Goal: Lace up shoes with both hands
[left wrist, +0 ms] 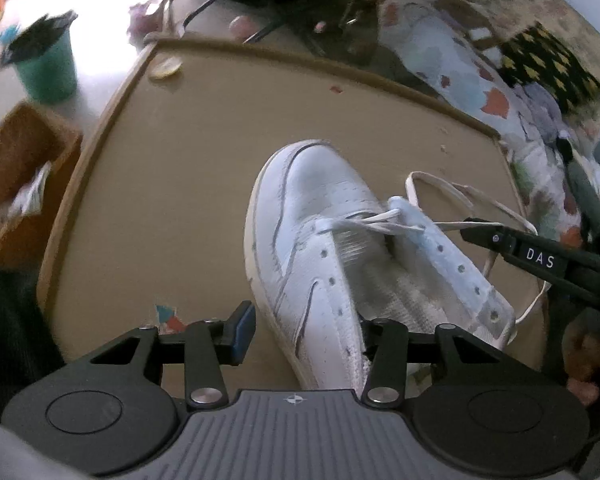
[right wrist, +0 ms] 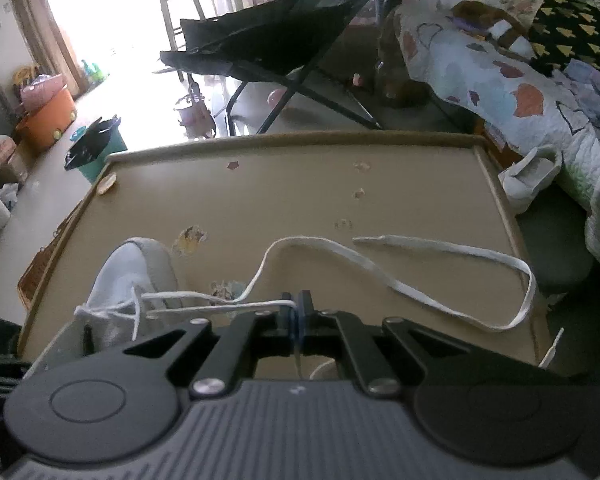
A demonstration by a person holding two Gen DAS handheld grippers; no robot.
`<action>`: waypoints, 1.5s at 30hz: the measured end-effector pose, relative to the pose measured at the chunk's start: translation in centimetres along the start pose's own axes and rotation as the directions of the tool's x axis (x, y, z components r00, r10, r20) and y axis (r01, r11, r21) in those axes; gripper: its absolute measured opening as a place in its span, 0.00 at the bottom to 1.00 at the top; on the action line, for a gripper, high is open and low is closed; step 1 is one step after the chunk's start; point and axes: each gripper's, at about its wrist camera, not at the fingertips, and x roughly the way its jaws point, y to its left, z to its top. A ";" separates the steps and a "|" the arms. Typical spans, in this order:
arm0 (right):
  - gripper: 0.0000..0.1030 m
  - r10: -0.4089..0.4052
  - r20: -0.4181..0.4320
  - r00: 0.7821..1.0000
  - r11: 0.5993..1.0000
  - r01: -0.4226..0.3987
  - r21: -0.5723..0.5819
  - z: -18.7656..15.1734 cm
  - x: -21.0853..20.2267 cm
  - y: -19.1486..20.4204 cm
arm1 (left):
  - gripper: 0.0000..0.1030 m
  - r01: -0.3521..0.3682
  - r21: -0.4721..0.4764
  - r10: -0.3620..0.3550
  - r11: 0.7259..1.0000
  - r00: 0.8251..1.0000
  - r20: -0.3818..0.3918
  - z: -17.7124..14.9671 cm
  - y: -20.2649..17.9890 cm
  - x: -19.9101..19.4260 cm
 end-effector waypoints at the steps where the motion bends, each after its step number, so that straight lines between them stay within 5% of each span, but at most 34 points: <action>1: 0.02 0.010 -0.012 1.000 1.000 -0.011 -0.007 -0.1 -0.1 -0.1 | 0.46 -0.002 0.033 0.001 0.999 1.000 0.013 0.1 -0.3 -0.1; 11: 0.06 0.090 -0.166 0.982 0.996 -0.092 -0.001 -2.7 -2.3 -2.9 | 0.40 0.025 0.152 -0.038 0.988 0.996 0.084 3.4 -1.8 -0.1; 15: 0.20 0.084 -0.232 0.969 0.996 -0.083 0.013 -4.3 -3.2 -4.1 | 0.41 0.044 0.116 -0.062 0.992 0.985 0.160 4.6 -2.0 -1.7; 22: 0.30 0.083 -0.060 0.995 0.983 -0.072 0.167 -4.2 -6.3 -7.7 | 0.43 0.101 -0.127 -0.086 0.987 0.990 0.114 2.9 -0.8 -4.3; 33: 0.30 0.220 -0.001 0.976 0.914 -0.206 0.351 -4.7 -6.1 -11.3 | 0.43 0.017 -0.096 0.001 0.995 0.983 0.182 -1.6 -2.6 -6.0; 40: 0.26 0.282 0.021 0.959 0.945 -0.282 0.166 -2.6 -6.1 -10.2 | 0.43 -0.011 0.051 0.000 0.999 0.975 0.223 -1.6 -3.8 -6.5; 45: 0.23 0.205 0.007 0.979 0.951 -0.197 -0.237 1.3 -4.9 -8.0 | 0.43 0.003 0.079 -0.019 0.997 0.979 0.203 -1.4 -3.5 -5.9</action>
